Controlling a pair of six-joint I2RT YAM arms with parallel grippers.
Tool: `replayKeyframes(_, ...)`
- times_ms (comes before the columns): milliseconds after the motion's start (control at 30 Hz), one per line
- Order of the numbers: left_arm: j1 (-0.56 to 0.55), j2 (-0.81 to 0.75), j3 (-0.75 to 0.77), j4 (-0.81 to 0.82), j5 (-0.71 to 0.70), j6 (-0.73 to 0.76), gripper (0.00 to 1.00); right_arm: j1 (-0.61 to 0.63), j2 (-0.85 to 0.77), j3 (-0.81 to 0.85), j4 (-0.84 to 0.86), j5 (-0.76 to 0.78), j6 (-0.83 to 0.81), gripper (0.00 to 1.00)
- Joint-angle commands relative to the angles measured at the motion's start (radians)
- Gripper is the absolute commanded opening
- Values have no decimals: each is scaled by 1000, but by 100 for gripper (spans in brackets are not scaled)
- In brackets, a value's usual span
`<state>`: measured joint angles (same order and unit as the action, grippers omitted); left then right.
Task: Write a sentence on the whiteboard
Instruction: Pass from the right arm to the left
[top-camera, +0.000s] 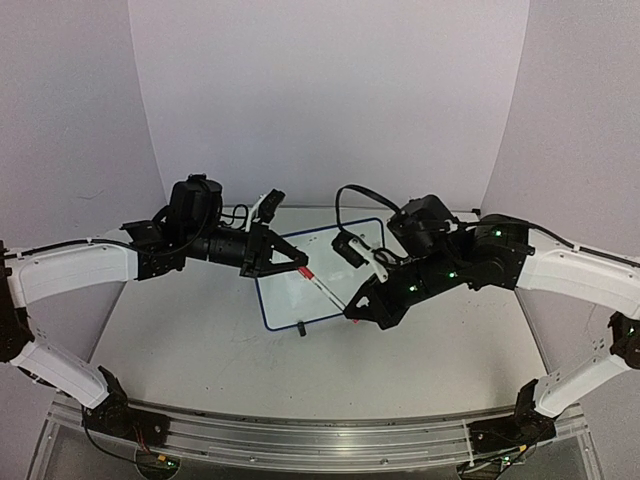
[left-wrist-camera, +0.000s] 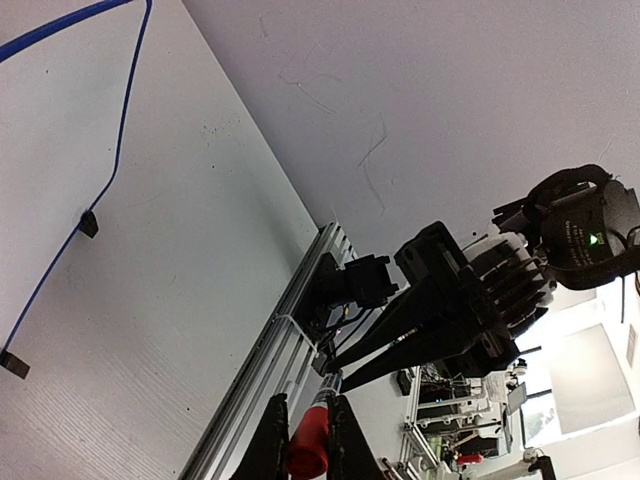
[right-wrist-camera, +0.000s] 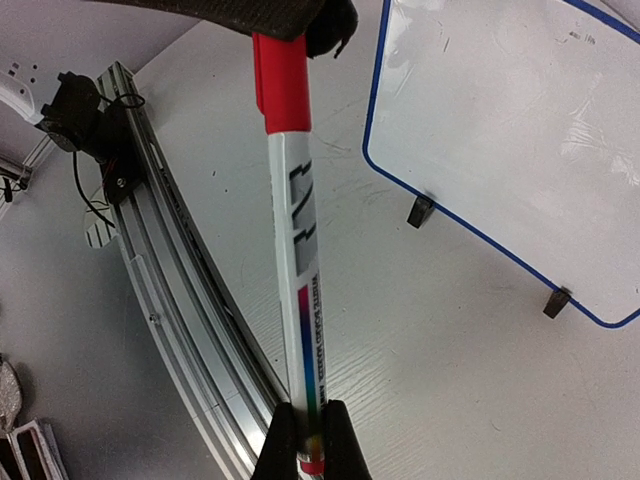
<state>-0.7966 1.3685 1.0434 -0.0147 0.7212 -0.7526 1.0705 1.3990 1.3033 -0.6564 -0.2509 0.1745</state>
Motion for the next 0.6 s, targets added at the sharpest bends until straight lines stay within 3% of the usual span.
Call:
replayKeyframes(0, -3, -23, 7, 10, -28, 8, 0, 1, -22, 18, 31, 91, 22, 0)
replayKeyframes(33, -3, -35, -6, 38, -42, 0, 0, 1, -29, 10, 48, 103, 35, 3)
replayKeyframes(133, -2, -75, -60, 134, -102, -51, 0, 1, -64, -36, 139, 117, 93, 40)
replayKeyframes(267, -1, -122, -137, 298, -177, -141, 0, 1, -132, -148, 343, 130, 212, 77)
replayKeyframes(367, -1, -146, -186, 413, -220, -196, 0, 0, -178, -252, 547, 137, 325, 88)
replayKeyframes(567, -1, -170, -250, 613, -252, -274, 0, 1, -197, -416, 970, 106, 507, 91)
